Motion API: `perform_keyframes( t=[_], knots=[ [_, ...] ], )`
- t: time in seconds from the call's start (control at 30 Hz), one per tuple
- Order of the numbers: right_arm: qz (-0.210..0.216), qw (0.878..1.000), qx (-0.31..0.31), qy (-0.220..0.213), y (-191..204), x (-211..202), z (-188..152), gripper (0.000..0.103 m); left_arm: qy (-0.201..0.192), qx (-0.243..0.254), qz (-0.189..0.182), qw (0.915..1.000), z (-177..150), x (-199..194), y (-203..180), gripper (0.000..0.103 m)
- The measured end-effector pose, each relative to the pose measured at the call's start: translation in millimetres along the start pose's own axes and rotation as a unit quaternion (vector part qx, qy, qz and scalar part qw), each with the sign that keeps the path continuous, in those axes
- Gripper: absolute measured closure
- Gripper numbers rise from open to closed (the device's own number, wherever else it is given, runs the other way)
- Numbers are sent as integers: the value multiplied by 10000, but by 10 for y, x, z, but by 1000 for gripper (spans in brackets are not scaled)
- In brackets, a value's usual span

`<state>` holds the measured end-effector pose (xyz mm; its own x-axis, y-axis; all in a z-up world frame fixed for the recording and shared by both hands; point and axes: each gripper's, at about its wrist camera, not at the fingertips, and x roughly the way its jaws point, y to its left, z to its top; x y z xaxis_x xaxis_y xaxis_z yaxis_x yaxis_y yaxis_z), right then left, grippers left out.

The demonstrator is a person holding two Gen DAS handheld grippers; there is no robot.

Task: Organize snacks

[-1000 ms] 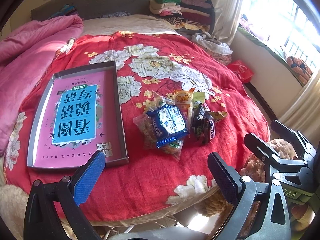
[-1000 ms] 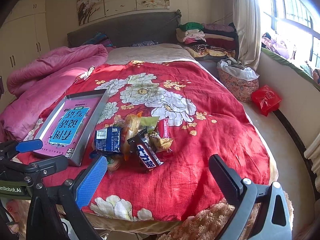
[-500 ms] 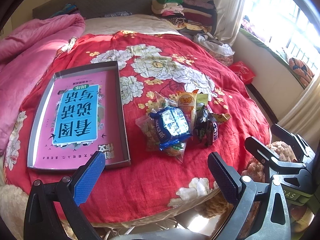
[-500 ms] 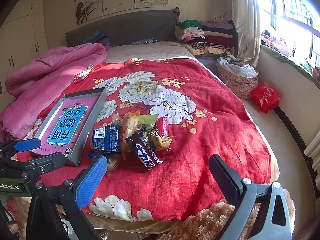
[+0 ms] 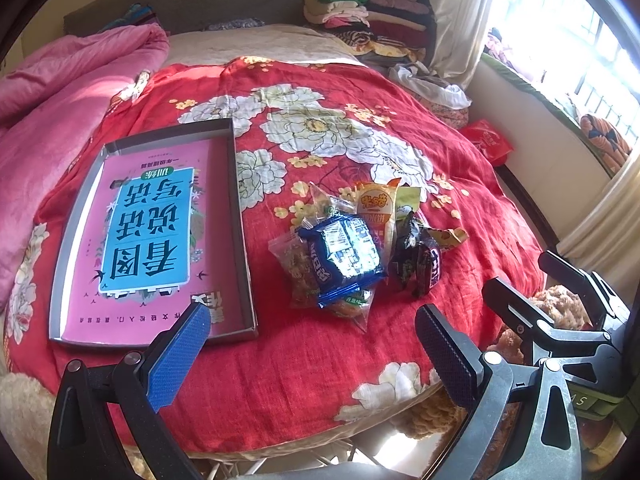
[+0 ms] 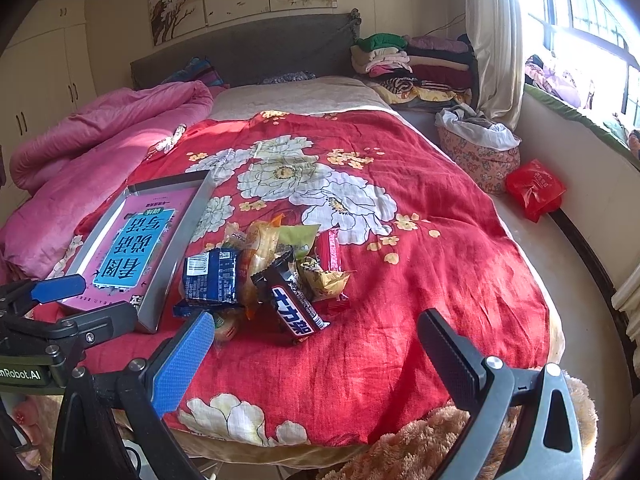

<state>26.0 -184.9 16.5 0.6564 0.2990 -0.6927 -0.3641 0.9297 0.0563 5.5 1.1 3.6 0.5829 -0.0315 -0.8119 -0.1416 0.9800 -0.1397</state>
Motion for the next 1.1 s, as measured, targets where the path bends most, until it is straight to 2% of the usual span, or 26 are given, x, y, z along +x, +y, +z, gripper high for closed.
perform_keyframes(
  t=[0.27,0.47,0.6,0.73,0.77,0.93,1.1],
  knots=[
    [43,9997,14,231,25,195,7,1,118,-155,-22,9998,113,146,98,1],
    [70,9991,-31,428,57,329,-3,1,246,-101,-69,9996,284,362,5,1],
    [83,9985,13,541,40,435,4,1,504,0,42,9987,342,581,-87,1],
    [200,9962,99,838,1,590,2,2,674,121,237,9974,362,735,-165,1],
    [219,9954,111,925,-4,633,-3,4,689,135,272,9972,362,754,-175,1],
    [269,9907,52,1333,3,862,-33,31,720,141,317,9968,400,857,-228,1],
    [211,9896,-271,1398,92,993,-16,46,895,-22,273,9956,416,992,-198,5]
  ],
)
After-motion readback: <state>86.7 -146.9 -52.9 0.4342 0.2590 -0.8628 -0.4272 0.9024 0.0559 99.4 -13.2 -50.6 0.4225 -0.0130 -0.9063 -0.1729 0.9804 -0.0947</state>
